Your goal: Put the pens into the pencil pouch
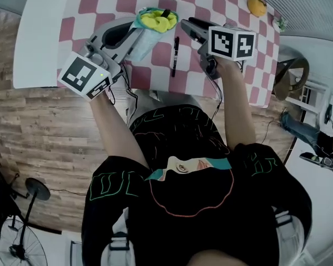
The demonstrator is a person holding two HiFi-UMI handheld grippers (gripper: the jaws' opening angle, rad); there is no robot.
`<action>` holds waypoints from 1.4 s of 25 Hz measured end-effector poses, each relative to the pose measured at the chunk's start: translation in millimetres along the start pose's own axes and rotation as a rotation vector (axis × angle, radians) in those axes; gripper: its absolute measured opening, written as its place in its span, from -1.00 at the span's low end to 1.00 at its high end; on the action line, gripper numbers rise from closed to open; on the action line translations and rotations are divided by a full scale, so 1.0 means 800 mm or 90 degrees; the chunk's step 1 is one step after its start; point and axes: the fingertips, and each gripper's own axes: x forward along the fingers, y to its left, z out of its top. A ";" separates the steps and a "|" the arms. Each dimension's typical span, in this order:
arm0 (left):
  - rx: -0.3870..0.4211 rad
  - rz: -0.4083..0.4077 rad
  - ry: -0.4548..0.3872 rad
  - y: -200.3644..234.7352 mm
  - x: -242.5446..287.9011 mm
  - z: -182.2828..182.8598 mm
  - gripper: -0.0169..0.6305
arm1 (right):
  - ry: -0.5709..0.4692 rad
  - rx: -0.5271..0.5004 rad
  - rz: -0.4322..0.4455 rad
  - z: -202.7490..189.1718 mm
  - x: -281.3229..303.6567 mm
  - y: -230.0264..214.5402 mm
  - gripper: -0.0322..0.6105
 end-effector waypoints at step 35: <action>-0.024 0.015 0.000 -0.009 -0.020 -0.021 -0.93 | 0.151 0.053 -0.024 -0.087 0.050 -0.017 -0.78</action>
